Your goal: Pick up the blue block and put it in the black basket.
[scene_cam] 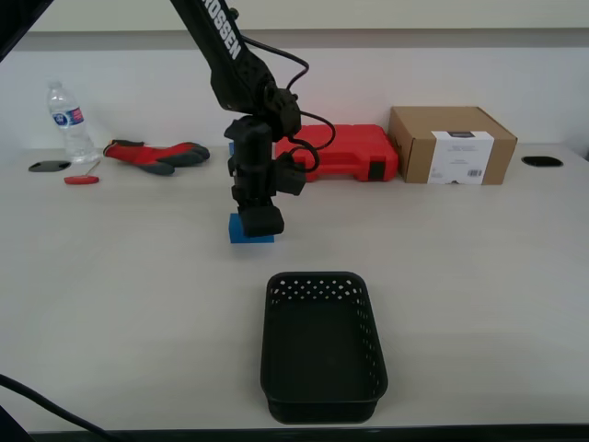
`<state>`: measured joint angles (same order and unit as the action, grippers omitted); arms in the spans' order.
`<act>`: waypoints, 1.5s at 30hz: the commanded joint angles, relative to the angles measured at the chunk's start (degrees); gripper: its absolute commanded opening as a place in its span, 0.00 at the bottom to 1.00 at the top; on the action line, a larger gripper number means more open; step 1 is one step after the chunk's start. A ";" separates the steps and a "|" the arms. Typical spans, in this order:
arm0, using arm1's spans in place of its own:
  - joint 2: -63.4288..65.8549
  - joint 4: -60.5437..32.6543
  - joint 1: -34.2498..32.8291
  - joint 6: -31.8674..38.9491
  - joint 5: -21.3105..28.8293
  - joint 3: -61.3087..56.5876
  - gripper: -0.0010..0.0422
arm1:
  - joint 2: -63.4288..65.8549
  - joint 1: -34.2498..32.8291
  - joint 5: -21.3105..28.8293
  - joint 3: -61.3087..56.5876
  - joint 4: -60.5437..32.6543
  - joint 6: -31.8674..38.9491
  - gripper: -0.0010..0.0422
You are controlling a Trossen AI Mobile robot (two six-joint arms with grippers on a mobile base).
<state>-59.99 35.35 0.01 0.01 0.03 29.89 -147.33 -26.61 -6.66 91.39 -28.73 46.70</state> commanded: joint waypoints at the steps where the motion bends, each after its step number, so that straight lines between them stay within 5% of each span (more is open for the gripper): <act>1: -0.02 0.13 0.00 0.02 0.02 0.11 0.02 | -0.39 -0.09 1.09 -0.17 -0.81 -0.13 0.07; 13: -0.02 0.13 -0.02 0.00 0.02 0.11 0.02 | 0.04 -0.15 0.63 2.47 -3.32 -1.60 0.71; 17: -0.02 0.13 -0.02 0.02 0.02 0.11 0.02 | 0.37 -0.15 -2.29 4.70 -6.62 -4.09 0.82; 20: -0.02 0.13 0.00 0.00 0.00 0.11 0.02 | 2.16 -0.15 -2.36 6.36 -7.23 -4.46 0.77; 30: -0.02 0.13 -0.02 0.00 0.02 0.11 0.02 | 4.13 3.89 -2.36 11.69 -6.80 -3.63 0.07; 32: -0.02 0.11 -0.02 0.02 0.02 0.11 0.02 | 3.52 5.31 -2.38 11.65 -6.75 -3.37 0.02; 37: -0.02 0.13 0.00 0.00 0.02 0.11 0.02 | 3.21 7.15 -1.79 11.56 -7.89 -3.67 0.28; 43: -0.02 0.04 0.00 0.00 -0.02 0.11 0.02 | -0.48 7.61 -0.22 11.69 -5.20 -6.34 0.92; 45: -0.02 0.11 0.00 0.02 -0.02 0.11 0.02 | -4.70 7.69 -5.62 12.68 -4.31 -6.08 0.93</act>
<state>-59.99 35.33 -0.03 0.01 0.01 29.89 -149.99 -18.98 -9.56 103.59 -33.43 40.51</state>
